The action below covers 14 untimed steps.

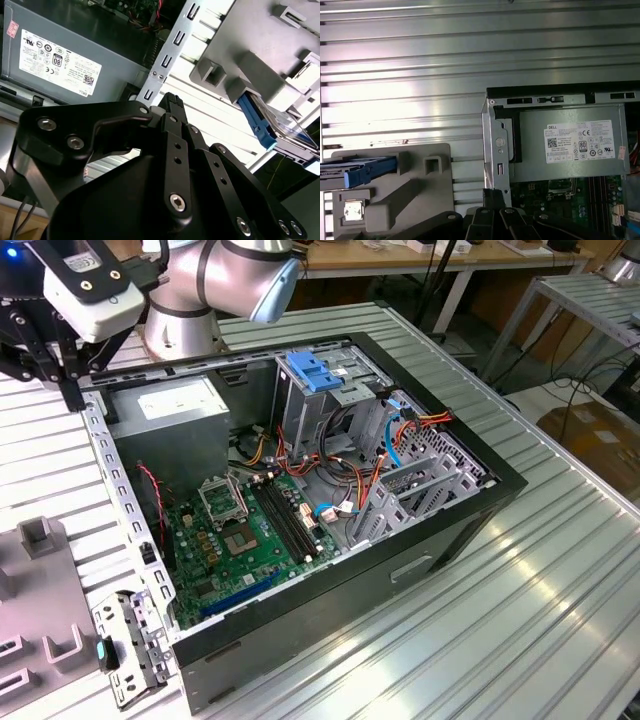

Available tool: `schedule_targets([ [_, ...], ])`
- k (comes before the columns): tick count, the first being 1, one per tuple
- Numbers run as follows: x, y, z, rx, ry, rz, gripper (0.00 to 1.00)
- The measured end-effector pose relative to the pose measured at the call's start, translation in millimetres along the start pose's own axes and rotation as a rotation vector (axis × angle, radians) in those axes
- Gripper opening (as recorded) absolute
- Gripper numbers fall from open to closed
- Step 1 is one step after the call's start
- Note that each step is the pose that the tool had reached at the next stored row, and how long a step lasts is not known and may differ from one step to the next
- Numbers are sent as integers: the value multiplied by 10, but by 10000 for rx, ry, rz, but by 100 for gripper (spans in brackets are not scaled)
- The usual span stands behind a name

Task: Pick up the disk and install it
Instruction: 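Reach for the disk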

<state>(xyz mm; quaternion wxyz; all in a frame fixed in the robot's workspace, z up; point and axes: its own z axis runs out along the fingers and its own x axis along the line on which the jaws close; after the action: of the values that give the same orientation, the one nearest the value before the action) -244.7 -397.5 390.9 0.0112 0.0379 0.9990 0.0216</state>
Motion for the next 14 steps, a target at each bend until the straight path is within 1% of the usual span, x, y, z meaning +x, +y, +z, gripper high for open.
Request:
schedule_targets([
  [2,40,-3,0,0,1,0,11],
  [5,128,-9,-1,0,5,0,11],
  [14,240,-18,-2,1,14,1,11],
])
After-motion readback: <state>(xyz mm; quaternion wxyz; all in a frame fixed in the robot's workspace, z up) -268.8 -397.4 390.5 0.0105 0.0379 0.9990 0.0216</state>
